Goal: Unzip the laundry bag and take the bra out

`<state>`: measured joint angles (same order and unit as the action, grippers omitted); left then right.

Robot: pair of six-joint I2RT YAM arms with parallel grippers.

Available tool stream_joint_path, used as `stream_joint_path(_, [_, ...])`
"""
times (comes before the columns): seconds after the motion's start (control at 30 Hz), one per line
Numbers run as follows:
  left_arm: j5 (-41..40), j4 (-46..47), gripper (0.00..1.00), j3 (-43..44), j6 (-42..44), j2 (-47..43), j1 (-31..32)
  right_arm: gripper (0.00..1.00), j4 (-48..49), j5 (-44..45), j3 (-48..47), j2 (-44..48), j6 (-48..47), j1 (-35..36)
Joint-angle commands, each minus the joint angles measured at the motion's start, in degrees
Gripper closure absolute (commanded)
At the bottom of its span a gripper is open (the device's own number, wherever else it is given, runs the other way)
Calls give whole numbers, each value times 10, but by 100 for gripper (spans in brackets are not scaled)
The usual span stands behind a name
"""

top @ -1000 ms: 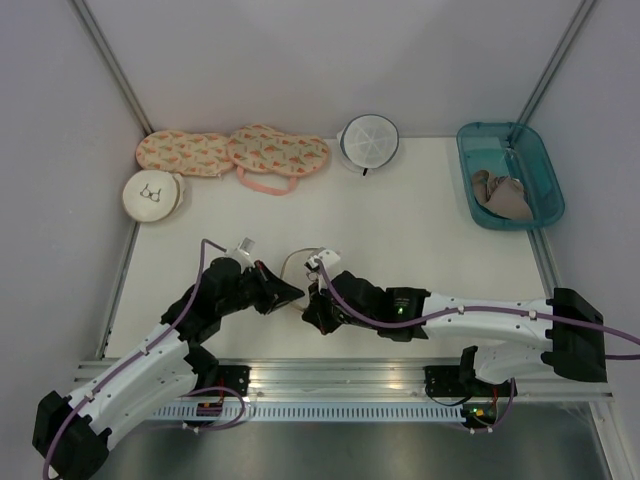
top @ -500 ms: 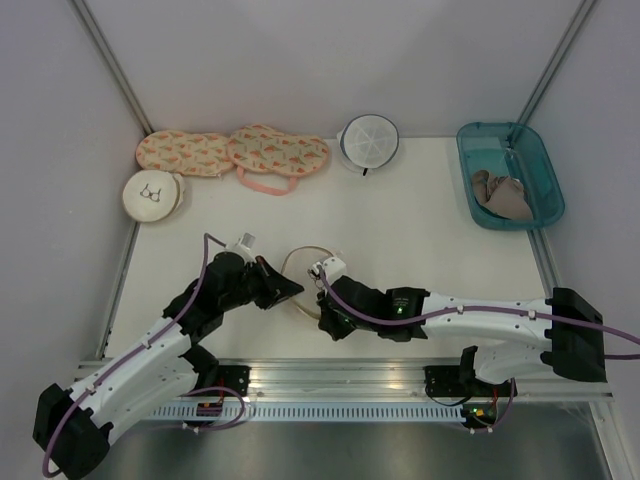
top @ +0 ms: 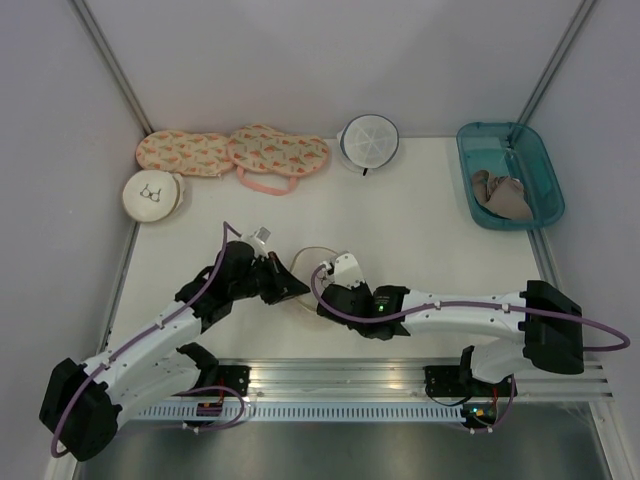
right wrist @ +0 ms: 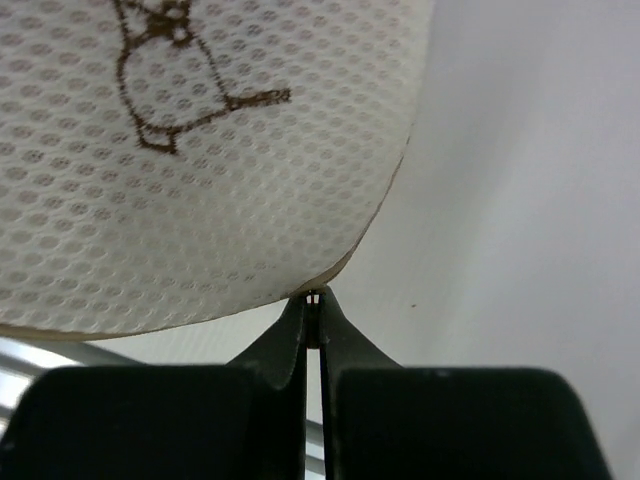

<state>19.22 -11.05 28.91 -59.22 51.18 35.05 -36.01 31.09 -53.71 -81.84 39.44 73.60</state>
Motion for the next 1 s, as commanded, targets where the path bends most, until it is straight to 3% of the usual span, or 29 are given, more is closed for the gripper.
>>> stream_joint_path(0.0, [46, 27, 98, 22, 44, 9, -3, 100, -55, 120, -18, -8, 8, -13])
stream_joint_path(0.57, [116, 88, 98, 6, 44, 33, -3, 99, 14, 208, -18, -38, -36, -56])
stream_joint_path(0.63, [119, 88, 98, 5, 46, 34, -3, 88, 2, 208, -26, -40, -31, -57])
stream_joint_path(0.67, [119, 87, 97, 4, 46, 34, -3, 63, -5, 209, -30, -39, -27, -57])
stream_joint_path(0.73, [115, 85, 88, 0, 44, 31, -3, 49, -27, 212, -35, -27, -13, -57])
stream_joint_path(0.77, [112, 85, 69, -6, 39, 29, -3, 32, -31, 208, -34, -19, -15, -56])
stream_joint_path(0.83, [107, 84, 40, -15, 28, 15, -3, 19, -35, 192, -32, 14, -19, -55])
stream_joint_path(0.87, [99, 83, 19, -20, 25, 10, -3, 10, -36, 185, -30, 27, -22, -55])
stream_joint_path(0.93, [87, 77, 4, -32, 20, -12, -3, 2, -32, 157, -27, 67, -37, -51])
stream_joint_path(0.97, [77, 71, 2, -38, 19, -22, -3, 2, -27, 147, -27, 77, -40, -50])
